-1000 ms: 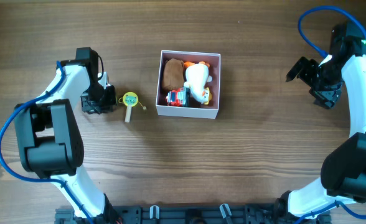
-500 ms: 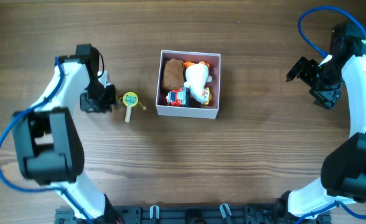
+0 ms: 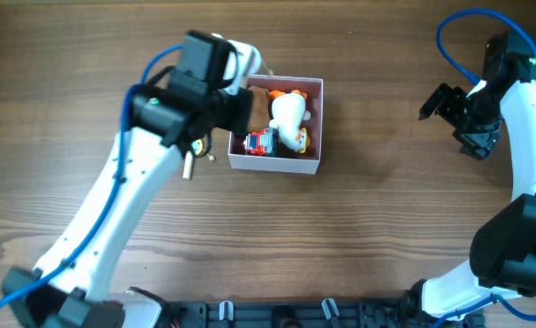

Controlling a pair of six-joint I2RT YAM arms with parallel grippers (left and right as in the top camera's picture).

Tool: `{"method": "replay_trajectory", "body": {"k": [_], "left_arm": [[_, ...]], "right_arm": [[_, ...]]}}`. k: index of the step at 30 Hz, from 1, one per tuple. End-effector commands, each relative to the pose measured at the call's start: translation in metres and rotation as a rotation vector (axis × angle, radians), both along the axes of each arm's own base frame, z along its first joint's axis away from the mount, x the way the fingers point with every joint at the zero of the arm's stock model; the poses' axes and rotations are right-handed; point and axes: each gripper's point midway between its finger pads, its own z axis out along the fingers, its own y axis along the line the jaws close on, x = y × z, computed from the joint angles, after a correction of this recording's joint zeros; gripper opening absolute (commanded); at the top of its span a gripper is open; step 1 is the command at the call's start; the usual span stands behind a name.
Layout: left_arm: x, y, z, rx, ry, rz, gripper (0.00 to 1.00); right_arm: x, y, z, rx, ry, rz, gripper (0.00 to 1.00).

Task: Pack container
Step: 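Place the pig rattle drum into the box and release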

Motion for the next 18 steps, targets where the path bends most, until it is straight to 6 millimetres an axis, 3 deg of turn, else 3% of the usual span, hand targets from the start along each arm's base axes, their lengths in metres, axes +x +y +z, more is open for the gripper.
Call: {"method": "replay_trajectory", "body": {"k": [1, 6, 11, 13, 15, 16, 17, 18], "left_arm": [[-0.008, -0.051, -0.058, 0.039, 0.121, -0.124, 0.04], [-0.012, -0.086, -0.107, 0.071, 0.187, -0.197, 0.04], [-0.014, -0.1, -0.118, 0.074, 0.191, -0.219, 0.05], [-0.014, -0.1, -0.118, 0.065, 0.197, -0.2, 0.22], [-0.014, -0.098, -0.118, 0.066, 0.201, -0.196, 0.31], [-0.014, -0.098, -0.118, 0.066, 0.202, -0.196, 0.43], [-0.015, -0.098, -0.119, 0.067, 0.204, -0.196, 0.69], [-0.015, -0.098, -0.118, 0.067, 0.204, -0.196, 0.76]], "right_arm": [[-0.002, 0.003, -0.006, 0.016, 0.023, -0.012, 1.0], [-0.003, 0.003, -0.007, 0.017, 0.028, -0.012, 1.0], [-0.005, 0.003, -0.007, 0.019, 0.036, -0.011, 1.0], [-0.006, 0.004, -0.007, 0.019, 0.039, -0.012, 1.0], [-0.006, 0.004, -0.007, 0.019, 0.039, -0.011, 1.0], [-0.006, 0.004, -0.007, 0.02, 0.04, -0.012, 1.0], [-0.006, 0.004, -0.007, 0.02, 0.041, -0.012, 1.0], [-0.007, 0.004, -0.007, 0.02, 0.042, -0.012, 1.0]]}}
